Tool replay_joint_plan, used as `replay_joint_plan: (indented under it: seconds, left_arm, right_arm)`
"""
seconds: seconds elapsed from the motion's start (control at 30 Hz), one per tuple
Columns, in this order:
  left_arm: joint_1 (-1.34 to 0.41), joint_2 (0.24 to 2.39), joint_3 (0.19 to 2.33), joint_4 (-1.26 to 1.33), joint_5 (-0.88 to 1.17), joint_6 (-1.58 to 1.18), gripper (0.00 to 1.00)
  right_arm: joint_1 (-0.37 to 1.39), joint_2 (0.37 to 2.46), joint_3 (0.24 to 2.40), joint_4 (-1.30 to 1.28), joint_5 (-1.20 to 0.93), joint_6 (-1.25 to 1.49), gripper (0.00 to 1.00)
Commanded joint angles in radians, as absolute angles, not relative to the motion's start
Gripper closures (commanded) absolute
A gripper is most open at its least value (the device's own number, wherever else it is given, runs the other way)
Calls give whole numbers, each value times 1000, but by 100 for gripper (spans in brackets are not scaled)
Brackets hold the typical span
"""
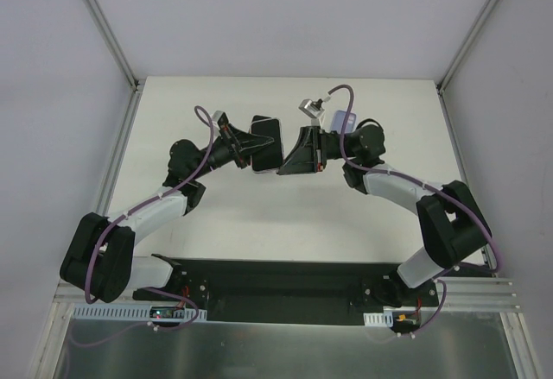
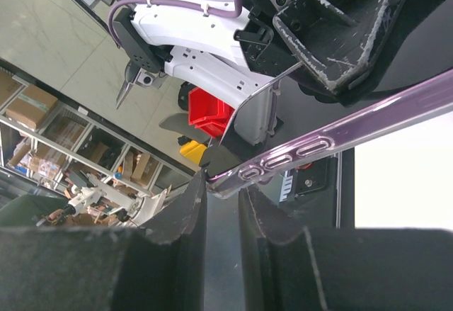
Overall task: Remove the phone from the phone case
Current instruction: Remove the phone case from the phone.
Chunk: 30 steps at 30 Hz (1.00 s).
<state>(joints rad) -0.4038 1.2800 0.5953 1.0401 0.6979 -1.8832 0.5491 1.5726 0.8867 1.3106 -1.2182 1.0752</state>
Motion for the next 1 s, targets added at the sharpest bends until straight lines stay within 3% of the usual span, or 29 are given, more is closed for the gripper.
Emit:
replay_joint_plan:
  seconds: [0.0, 0.17, 0.37, 0.4, 0.5, 0.97]
  left_arm:
    - [-425, 1238, 646, 1146, 769, -1947, 100]
    - [-425, 1239, 653, 1146, 772, -1947, 100]
    - [-425, 1238, 664, 1141, 772, -1945, 100]
    - [-425, 1236, 664, 1140, 772, -1944, 100]
    - [-425, 1235, 661, 1140, 772, -1942, 100]
    - [-433, 1224, 669, 1143, 788, -1934, 100]
  right_arm:
    - [537, 1597, 956, 1439, -1218, 930, 99]
    - [537, 1582, 980, 1294, -1238, 787, 99]
    - [538, 1480, 1020, 762, -1209, 334, 99]
    - [538, 1468, 1034, 573, -1201, 248, 99]
    - [546, 1442, 1072, 379, -1177, 108, 99]
    - [543, 1489, 1129, 377, -1166, 92, 99]
